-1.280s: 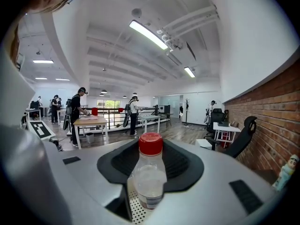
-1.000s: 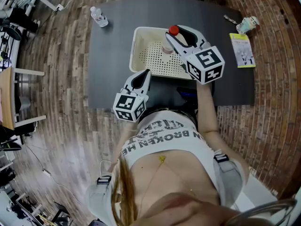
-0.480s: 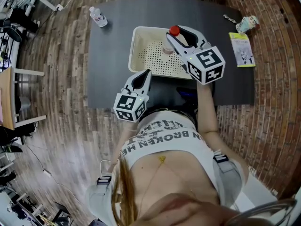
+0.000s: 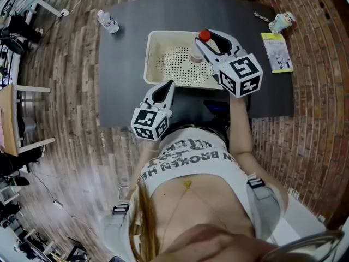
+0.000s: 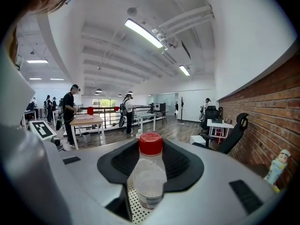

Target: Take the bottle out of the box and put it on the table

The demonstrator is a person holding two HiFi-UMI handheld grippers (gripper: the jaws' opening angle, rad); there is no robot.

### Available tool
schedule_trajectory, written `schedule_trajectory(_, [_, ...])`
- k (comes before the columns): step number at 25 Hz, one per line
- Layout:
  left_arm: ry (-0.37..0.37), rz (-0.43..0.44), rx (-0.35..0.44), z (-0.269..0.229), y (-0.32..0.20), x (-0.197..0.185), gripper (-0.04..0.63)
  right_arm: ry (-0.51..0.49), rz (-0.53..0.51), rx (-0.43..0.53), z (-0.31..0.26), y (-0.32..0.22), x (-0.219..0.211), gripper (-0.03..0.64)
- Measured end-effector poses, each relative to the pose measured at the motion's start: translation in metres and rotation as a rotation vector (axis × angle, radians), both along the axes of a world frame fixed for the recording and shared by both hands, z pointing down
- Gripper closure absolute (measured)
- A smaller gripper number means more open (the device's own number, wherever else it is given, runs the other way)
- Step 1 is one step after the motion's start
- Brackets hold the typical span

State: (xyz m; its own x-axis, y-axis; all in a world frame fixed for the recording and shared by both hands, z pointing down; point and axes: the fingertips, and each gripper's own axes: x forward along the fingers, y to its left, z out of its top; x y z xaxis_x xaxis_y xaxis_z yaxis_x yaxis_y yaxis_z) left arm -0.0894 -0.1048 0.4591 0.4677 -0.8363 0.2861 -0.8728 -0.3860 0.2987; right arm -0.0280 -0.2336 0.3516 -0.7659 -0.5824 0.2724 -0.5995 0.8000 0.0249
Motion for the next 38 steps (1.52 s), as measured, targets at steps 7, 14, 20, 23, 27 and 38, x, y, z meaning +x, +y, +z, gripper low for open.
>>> schedule_trajectory(7, [0.003,0.050,0.001,0.001,-0.005,0.022,0.591,-0.006,0.090,-0.002,0.000,-0.006,0.044,0.466])
schedule_trajectory(14, [0.003,0.092,-0.002,0.003,-0.011,0.044,0.591,0.002,0.198,0.013,-0.003,-0.016,0.098,0.466])
schedule_trajectory(20, [0.003,0.111,-0.012,0.004,-0.015,0.058,0.591,-0.007,0.277,0.016,-0.004,-0.024,0.141,0.466])
schedule_trajectory(23, [0.001,0.113,-0.015,0.005,-0.015,0.063,0.591,-0.006,0.311,0.013,-0.002,-0.027,0.159,0.466])
schedule_trajectory(27, [-0.004,0.115,-0.019,0.007,-0.015,0.065,0.591,-0.002,0.349,0.006,0.002,-0.030,0.178,0.466])
schedule_trajectory(38, [-0.016,0.107,-0.026,0.009,-0.014,0.069,0.591,0.007,0.395,-0.001,0.010,-0.031,0.202,0.466])
